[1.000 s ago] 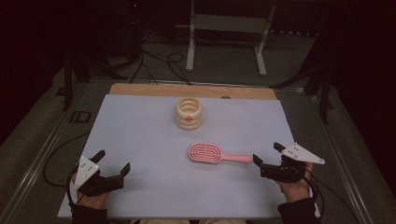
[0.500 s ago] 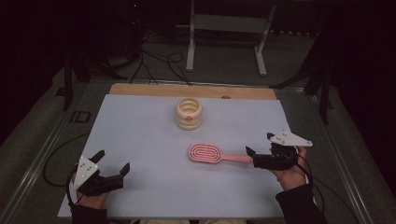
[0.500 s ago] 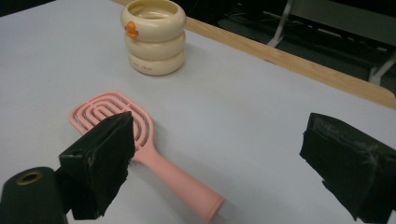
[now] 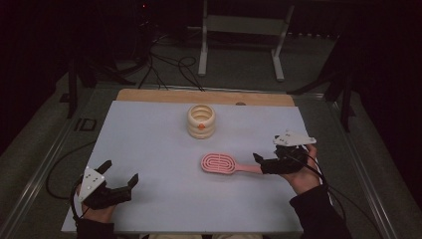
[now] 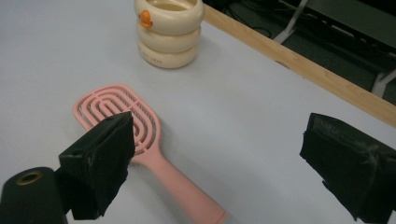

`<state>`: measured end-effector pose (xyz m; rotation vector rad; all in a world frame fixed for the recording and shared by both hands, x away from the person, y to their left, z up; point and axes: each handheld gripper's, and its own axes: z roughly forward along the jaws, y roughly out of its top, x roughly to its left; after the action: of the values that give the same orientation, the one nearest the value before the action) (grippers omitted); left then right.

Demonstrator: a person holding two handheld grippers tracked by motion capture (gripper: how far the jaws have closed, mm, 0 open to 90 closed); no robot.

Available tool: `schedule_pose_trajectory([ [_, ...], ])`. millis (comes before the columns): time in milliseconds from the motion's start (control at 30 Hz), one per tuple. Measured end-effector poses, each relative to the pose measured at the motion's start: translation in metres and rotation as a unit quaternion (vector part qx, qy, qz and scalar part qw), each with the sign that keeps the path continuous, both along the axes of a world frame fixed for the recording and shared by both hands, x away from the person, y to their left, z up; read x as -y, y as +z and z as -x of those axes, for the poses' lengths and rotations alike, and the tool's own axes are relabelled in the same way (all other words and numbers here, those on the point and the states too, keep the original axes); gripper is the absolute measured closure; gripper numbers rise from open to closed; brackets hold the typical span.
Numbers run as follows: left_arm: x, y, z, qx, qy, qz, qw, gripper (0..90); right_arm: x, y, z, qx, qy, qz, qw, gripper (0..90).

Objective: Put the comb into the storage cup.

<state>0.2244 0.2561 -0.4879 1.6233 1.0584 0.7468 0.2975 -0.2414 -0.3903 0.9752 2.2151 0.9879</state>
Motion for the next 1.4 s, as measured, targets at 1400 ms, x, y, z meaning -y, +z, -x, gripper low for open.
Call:
schedule_pose_trajectory([
  [1400,0.0,0.0,0.001,-0.001,-0.001,-0.001,1.0,0.4,-0.043,-0.043,-0.051,-0.118,0.102,0.144,0.9773,9.8],
])
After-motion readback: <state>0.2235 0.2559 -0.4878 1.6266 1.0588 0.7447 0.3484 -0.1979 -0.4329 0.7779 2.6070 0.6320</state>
